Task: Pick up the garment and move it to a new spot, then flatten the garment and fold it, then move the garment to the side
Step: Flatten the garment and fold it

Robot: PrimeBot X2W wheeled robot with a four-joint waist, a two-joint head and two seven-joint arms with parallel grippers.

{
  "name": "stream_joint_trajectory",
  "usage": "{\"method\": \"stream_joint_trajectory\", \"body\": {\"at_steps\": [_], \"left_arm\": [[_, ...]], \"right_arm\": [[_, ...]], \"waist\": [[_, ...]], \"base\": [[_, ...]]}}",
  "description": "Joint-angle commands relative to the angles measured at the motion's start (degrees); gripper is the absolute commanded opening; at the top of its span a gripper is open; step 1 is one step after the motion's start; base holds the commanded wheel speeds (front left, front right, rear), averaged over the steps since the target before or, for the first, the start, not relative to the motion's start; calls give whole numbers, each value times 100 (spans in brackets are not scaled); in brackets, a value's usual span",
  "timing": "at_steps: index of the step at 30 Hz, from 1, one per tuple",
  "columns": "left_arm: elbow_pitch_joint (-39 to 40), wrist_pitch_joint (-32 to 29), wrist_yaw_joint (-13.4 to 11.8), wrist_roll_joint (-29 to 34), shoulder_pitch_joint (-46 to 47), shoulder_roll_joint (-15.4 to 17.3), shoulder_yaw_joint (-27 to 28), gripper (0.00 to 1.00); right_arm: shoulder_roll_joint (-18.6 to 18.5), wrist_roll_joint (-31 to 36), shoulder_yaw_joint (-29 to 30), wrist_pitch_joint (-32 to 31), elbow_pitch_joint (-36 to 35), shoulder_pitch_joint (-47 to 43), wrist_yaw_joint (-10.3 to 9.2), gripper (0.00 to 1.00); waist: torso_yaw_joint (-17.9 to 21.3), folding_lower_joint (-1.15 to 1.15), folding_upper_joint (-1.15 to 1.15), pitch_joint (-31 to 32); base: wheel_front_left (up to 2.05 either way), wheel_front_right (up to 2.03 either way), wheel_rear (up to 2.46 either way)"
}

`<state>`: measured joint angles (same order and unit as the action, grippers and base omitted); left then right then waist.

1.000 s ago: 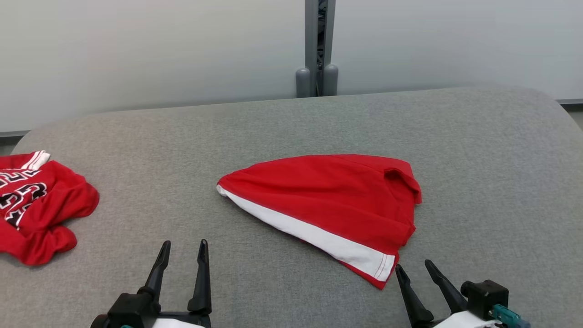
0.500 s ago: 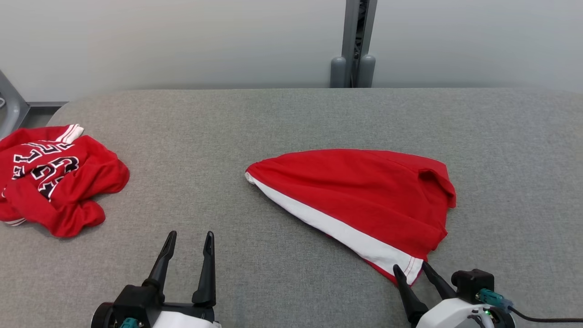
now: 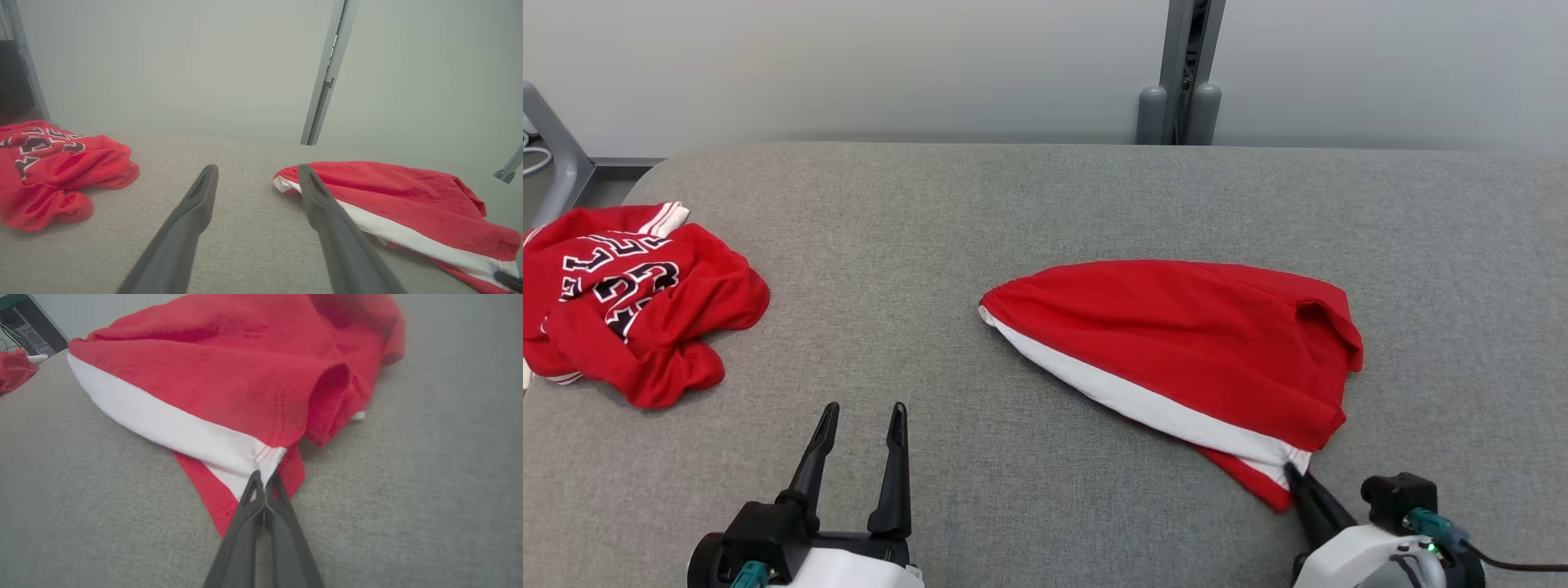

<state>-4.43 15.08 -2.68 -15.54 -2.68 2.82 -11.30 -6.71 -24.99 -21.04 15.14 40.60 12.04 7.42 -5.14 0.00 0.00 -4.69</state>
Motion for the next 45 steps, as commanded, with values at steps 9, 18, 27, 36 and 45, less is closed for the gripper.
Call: {"method": "stream_joint_trajectory", "body": {"at_steps": [9, 18, 27, 36, 45], "left_arm": [[-2, 8, 16, 40, 148, 18, -9, 100], [-157, 8, 166, 104, 257, 17, -125, 100], [-467, 8, 378, 164, 412, 19, -238, 100], [-442, 8, 245, -31, 285, 19, -133, 100], [-337, 8, 215, -57, 86, 18, -124, 100]], "right_arm": [[-403, 499, 767, 5, -599, -253, 14, 0], [-808, 723, 1270, 5, -506, -40, 14, 0], [-686, 808, 1252, 5, 4, 415, 13, 100], [-388, 1137, 1091, 4, -975, 119, 13, 100], [-206, 1310, 742, 4, -2062, -519, 13, 100]], "waist": [[81, 0, 0, -36], [96, 0, 0, -113], [243, 0, 0, -164], [589, 0, 0, 61], [757, 0, 0, 340]], "base": [[0, 0, 0], [0, 0, 0], [0, 0, 0], [0, 0, 0], [0, 0, 0]]}}
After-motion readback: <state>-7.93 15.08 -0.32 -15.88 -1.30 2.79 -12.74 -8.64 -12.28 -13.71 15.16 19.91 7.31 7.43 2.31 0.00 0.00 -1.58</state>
